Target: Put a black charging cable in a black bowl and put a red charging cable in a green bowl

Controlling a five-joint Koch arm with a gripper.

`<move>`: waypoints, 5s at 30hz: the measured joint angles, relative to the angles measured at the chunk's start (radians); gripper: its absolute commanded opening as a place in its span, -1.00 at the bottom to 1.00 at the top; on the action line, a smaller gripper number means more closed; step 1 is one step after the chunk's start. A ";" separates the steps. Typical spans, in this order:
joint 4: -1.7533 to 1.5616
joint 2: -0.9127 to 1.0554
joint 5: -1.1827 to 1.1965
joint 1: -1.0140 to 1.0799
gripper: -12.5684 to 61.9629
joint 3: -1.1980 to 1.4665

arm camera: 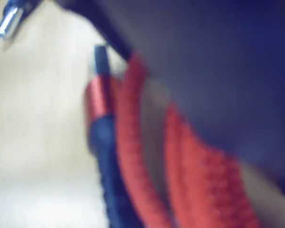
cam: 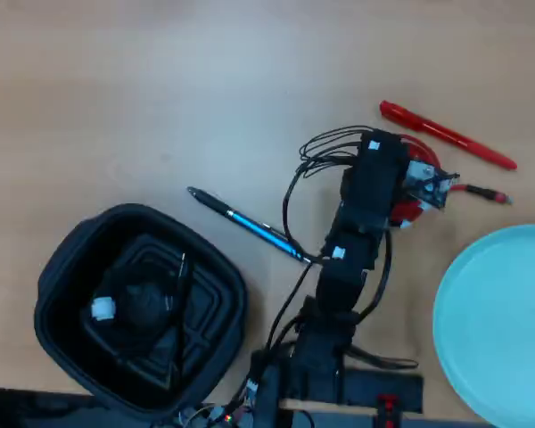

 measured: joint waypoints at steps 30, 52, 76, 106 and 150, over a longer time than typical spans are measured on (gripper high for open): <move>-0.074 0.129 -0.075 -0.061 -0.83 0.037; -0.172 0.686 -0.242 0.238 -0.83 0.087; -0.652 0.514 -0.442 0.896 -0.83 0.127; -0.845 0.265 -0.462 1.081 -0.83 0.259; -0.693 0.756 -0.465 1.002 0.28 0.341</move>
